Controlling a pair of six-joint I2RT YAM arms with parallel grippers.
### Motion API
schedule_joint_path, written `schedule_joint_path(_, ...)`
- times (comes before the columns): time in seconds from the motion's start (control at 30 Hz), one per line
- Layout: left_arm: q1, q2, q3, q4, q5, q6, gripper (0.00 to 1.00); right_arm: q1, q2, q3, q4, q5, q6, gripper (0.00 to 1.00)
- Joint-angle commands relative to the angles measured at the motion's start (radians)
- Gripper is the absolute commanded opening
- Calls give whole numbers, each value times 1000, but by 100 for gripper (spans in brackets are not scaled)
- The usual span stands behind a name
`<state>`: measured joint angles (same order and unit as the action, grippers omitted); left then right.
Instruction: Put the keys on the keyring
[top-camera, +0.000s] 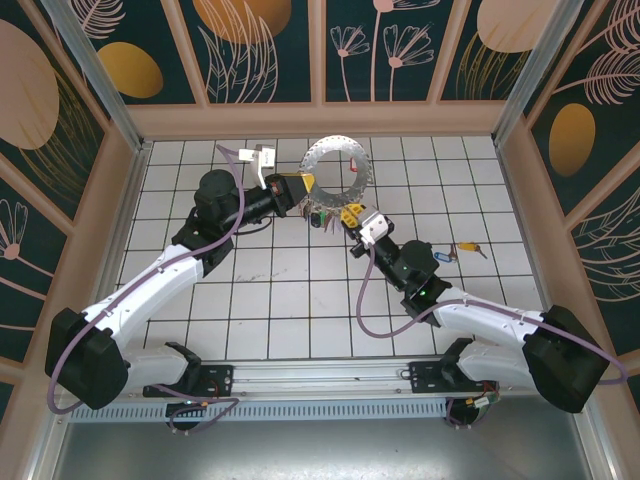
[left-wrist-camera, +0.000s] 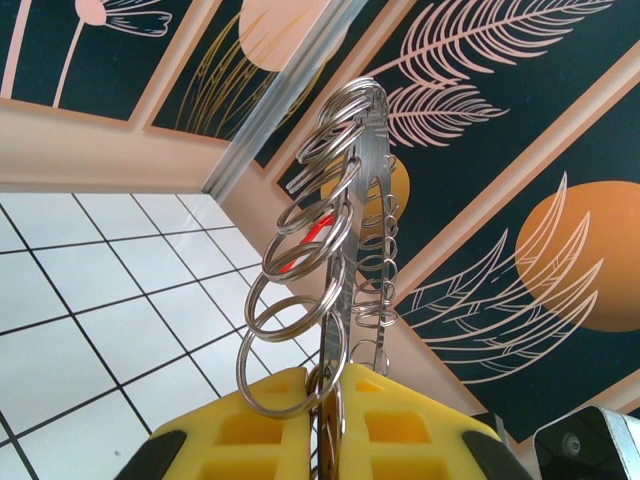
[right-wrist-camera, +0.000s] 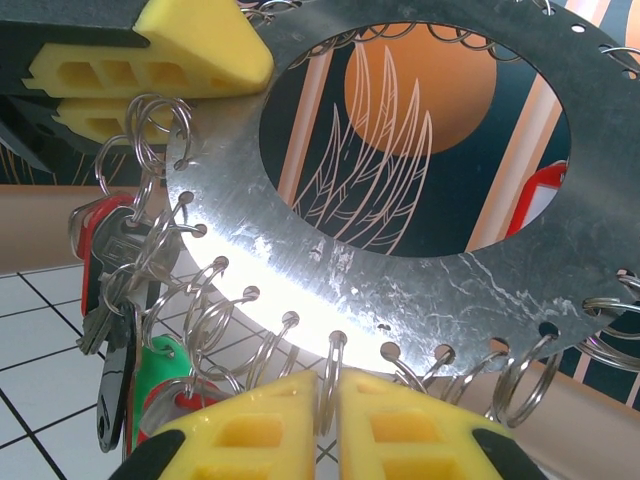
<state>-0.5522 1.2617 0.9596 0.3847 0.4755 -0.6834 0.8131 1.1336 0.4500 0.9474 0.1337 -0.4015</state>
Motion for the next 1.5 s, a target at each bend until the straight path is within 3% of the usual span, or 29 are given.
schedule_joint_path(0.0, -8, -2, 36, 75, 24, -14, 0, -5, 6, 30, 67, -6, 21, 13)
schedule_joint_path(0.3, -8, -4, 30, 78, 11, -20, 0, -5, 1, 23, 62, 19, 24, 3)
schedule_joint_path(0.63, -9, -12, -61, 86, -153, -167, 0, -16, -36, -3, 57, -14, 68, 0)
schedule_joint_path(0.9, -9, -4, -137, 160, -132, -300, 0, -89, -79, -23, 40, -114, 170, 0)
schedule_joint_path(1.03, -9, -1, -186, 169, -123, -397, 1, -147, -94, -17, -5, -229, 216, 0)
schedule_joint_path(1.1, -9, -4, -221, 182, -136, -453, 11, -172, -101, -7, -46, -285, 224, 0)
schedule_joint_path(1.27, -9, 6, -303, 271, -135, -536, 20, -201, -115, 11, -139, -362, 229, 0)
schedule_joint_path(1.47, -9, 32, -318, 268, -99, -547, 33, -205, -121, 0, -148, -366, 247, 0)
